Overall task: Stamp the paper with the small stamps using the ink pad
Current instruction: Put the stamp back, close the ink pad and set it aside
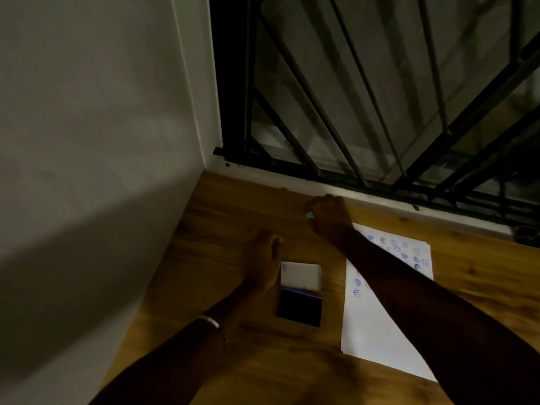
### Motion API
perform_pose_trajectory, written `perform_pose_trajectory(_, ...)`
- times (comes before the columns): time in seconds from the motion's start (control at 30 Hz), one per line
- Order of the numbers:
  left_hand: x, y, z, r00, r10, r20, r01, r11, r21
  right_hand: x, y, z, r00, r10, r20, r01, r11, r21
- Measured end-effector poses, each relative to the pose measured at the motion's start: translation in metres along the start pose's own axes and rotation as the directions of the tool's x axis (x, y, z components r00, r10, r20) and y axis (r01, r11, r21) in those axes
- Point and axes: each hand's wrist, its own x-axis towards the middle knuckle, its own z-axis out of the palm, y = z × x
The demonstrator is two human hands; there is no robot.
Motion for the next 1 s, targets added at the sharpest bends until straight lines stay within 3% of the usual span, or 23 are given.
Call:
perform_pose_trajectory(0.3,0.002,-0.014,0.016,0.998,0.062,-0.009,-0.061,0.995,0.085,0.012,0.007,0.013,0.996,-0.004,0.091,0.012,0.995,-0.095)
perform_pose_trajectory(0.83,-0.004,-0.012,0.011,0.994,0.105,0.012,-0.106,0.993,0.056,0.0,0.008,0.015,0.998,0.052,0.04,-0.058,0.979,0.196)
perform_pose_trajectory(1.0,-0.013,-0.008,0.003,0.995,0.1,0.017,-0.101,0.994,0.038,-0.027,0.001,0.005,0.99,0.094,-0.103,-0.061,0.957,0.284)
